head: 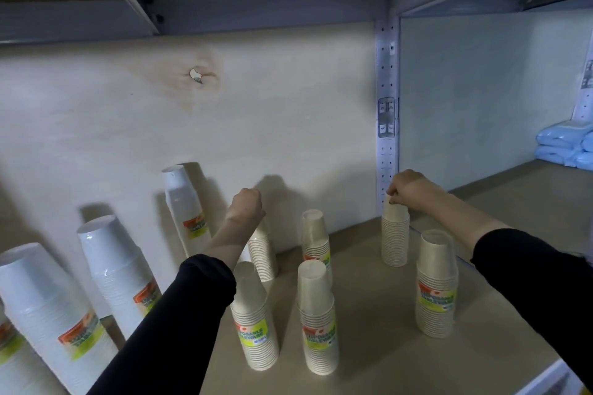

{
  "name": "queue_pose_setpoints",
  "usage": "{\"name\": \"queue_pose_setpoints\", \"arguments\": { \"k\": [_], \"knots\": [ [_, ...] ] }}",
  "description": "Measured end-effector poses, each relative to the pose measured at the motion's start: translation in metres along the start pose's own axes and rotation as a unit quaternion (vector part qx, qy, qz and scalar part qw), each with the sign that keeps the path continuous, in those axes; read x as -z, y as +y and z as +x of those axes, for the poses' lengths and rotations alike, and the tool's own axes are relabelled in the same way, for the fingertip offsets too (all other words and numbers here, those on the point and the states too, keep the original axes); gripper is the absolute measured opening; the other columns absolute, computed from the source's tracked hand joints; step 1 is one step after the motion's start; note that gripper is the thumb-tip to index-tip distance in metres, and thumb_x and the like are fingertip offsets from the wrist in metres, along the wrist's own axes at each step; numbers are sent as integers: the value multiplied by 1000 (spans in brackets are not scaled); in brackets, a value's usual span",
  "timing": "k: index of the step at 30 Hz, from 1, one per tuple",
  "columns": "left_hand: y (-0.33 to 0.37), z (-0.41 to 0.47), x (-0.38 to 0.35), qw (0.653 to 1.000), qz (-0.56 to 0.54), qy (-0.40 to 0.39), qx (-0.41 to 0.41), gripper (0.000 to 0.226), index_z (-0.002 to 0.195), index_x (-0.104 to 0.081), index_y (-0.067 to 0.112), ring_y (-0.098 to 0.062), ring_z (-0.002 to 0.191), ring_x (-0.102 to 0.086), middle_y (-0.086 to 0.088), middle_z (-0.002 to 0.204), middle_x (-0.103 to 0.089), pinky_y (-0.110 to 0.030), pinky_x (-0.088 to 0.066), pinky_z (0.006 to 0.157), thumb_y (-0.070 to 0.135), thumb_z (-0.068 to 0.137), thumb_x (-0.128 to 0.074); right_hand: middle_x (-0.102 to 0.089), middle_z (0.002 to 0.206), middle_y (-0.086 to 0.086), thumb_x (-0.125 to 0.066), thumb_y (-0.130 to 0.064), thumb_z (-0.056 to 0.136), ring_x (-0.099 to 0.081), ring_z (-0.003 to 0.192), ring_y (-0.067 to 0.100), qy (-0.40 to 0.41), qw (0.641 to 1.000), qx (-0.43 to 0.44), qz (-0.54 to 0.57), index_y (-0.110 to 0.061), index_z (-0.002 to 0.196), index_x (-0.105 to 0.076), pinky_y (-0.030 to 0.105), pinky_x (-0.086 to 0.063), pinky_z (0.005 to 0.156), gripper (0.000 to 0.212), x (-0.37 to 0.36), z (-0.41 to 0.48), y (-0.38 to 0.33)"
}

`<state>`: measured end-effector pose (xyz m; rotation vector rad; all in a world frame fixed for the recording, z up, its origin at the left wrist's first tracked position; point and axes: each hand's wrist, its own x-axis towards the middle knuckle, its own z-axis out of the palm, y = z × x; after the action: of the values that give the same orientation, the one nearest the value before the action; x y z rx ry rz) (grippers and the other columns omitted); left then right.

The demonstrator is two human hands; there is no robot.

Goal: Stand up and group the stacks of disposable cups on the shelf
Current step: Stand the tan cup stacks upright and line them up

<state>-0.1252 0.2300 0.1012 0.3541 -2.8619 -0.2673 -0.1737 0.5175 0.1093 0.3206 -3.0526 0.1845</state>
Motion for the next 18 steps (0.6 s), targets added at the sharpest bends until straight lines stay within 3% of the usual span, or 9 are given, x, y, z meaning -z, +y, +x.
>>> {"name": "queue_pose_setpoints", "arguments": {
  "k": [2,4,8,13,18],
  "knots": [
    [0,-2,2,1000,-2,-6,-8,29,115,-62,-3,-33,114,-58,-20,121,-61,-35,-48,97,9,89,-59,-62,121,8,-57,-13,90,-57,112,25,-2,1000,11,10,-6,112,-66,24,-46,88,25,1,-2,2],
    [-1,-3,5,1000,-5,-11,-15,28,114,-64,-1,-32,114,-58,-18,121,-62,-33,-47,96,7,89,-58,-66,103,5,-57,-8,89,-57,100,21,-6,999,26,18,-4,92,-70,16,-43,71,15,2,-6,3],
    [-6,-5,11,999,-21,-28,-28,25,111,-67,2,-29,114,-59,-16,120,-64,-29,-47,95,5,87,-59,-62,127,8,-54,-3,90,-56,117,21,-6,998,58,25,-9,119,-65,15,-36,79,32,7,-12,-1],
    [-16,-6,18,996,-32,-62,-61,23,105,-70,1,-25,110,-62,-15,116,-68,-26,-46,93,6,84,-64,-65,123,8,-60,-6,86,-59,105,19,-9,997,63,35,-10,115,-67,9,-36,63,30,8,-12,-6],
    [-14,-7,16,995,-43,-59,-65,27,104,-69,0,-25,108,-61,-15,113,-68,-26,-46,86,17,84,-65,-60,127,10,-65,-26,84,-58,114,24,-4,999,21,32,-9,119,-63,26,-44,92,39,3,-9,-17]
  ]
}}
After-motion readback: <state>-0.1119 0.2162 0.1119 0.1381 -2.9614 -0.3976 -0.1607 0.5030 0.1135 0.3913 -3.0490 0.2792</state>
